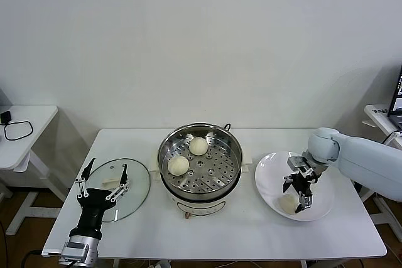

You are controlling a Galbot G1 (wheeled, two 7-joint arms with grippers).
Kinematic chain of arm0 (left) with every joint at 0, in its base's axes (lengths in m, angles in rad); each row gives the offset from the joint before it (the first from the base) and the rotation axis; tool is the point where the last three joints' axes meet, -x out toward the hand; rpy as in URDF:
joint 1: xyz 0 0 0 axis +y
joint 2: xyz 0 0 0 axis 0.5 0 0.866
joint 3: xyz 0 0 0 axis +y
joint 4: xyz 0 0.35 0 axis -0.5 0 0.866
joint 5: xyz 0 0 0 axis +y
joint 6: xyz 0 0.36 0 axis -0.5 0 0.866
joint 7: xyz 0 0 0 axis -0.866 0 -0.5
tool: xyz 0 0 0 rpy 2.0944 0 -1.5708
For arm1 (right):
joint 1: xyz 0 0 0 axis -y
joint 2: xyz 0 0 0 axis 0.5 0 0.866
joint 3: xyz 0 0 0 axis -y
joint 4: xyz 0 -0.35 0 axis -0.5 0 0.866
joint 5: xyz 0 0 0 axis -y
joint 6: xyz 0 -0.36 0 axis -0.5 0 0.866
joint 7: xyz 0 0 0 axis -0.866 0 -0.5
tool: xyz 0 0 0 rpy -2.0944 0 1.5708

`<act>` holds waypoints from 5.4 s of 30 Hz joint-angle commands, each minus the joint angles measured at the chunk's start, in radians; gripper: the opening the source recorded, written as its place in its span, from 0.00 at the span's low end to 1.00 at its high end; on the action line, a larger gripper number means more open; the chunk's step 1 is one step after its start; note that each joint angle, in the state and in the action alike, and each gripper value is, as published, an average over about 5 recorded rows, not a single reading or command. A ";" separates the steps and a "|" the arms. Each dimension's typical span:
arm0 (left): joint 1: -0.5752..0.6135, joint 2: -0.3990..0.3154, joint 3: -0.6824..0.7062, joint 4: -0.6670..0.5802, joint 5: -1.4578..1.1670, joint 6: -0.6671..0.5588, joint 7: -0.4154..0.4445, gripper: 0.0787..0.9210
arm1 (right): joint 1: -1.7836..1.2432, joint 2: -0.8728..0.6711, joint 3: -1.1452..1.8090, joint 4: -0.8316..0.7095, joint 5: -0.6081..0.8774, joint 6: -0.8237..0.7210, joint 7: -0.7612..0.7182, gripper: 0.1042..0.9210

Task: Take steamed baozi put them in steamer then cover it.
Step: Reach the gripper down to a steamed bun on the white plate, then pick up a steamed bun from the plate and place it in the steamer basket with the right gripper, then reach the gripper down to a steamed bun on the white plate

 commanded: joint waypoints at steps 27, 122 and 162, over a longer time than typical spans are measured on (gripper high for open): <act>-0.008 0.009 0.009 -0.008 -0.004 0.002 -0.001 0.88 | 0.657 0.278 -0.056 0.133 0.068 0.421 -0.069 0.64; -0.008 0.013 0.011 -0.015 -0.021 0.002 -0.010 0.88 | -0.118 -0.033 0.294 -0.311 -0.068 0.179 -0.032 0.88; -0.018 0.012 0.016 0.004 -0.013 -0.001 -0.015 0.88 | -0.054 0.042 0.293 -0.309 -0.124 0.183 -0.058 0.67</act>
